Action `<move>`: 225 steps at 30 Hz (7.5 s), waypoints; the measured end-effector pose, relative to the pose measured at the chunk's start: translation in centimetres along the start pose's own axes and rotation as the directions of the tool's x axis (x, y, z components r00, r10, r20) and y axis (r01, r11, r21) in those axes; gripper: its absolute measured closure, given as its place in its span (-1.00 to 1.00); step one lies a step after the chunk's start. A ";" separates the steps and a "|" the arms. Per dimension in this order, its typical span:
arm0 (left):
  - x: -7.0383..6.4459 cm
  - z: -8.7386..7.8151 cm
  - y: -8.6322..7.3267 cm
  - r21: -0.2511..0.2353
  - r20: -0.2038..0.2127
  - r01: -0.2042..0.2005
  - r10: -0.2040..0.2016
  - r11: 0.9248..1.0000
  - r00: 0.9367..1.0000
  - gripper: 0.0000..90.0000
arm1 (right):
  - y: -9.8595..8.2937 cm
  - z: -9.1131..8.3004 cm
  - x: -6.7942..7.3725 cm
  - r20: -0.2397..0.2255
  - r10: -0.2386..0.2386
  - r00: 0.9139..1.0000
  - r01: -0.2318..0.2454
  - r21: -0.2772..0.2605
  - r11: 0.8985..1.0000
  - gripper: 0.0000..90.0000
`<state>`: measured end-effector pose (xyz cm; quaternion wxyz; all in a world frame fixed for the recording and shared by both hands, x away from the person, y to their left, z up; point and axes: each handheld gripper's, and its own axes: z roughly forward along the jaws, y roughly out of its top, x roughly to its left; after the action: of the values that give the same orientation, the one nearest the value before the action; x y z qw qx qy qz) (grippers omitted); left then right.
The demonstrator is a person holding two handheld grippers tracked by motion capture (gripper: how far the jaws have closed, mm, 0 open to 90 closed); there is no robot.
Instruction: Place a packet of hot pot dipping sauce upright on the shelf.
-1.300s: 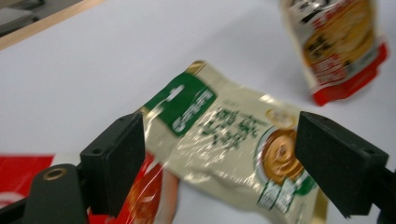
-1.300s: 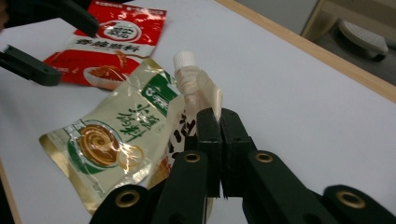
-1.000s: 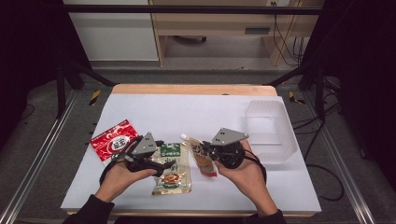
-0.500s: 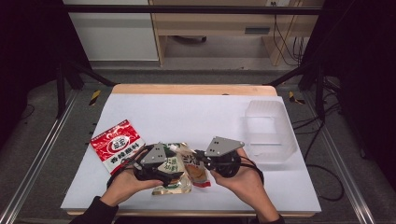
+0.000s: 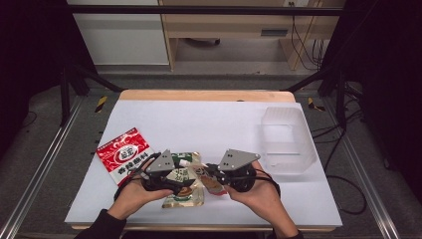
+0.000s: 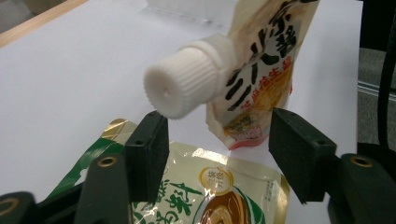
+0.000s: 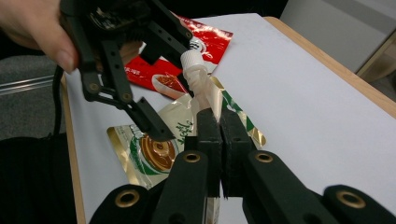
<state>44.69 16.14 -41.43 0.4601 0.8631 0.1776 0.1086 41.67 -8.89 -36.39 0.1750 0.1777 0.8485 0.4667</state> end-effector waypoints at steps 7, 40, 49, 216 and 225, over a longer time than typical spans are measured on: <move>0.3 0.9 0.3 -0.034 0.037 0.024 -0.023 0.999 0.999 0.33 | 0.0 0.1 0.3 -0.021 -0.007 1.000 0.007 -0.001 1.000 0.98; -1.5 2.7 5.6 0.100 0.003 -0.043 0.043 0.994 0.999 1.00 | 1.9 -2.7 -1.7 0.028 -0.126 0.992 0.110 0.325 0.939 0.07; -1.7 2.6 6.0 0.103 0.008 -0.061 0.060 0.993 0.998 1.00 | 2.6 -0.8 -1.6 -0.028 -0.151 0.988 0.148 0.440 0.886 0.18; 1.2 -7.4 -8.9 0.036 -0.308 0.208 -0.187 0.978 0.933 -0.73 | -7.7 -12.8 -16.9 0.056 -0.007 0.998 -0.018 0.435 0.900 0.92; 1.1 -7.3 -8.9 0.045 -0.309 0.201 -0.177 0.979 0.934 -0.73 | -7.8 -13.6 -16.5 0.114 0.004 0.993 -0.052 0.416 0.908 0.26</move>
<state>41.30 26.68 -44.75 0.4026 0.8318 0.3323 0.1884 48.76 -30.35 -34.03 0.1729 0.2487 0.9151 0.2664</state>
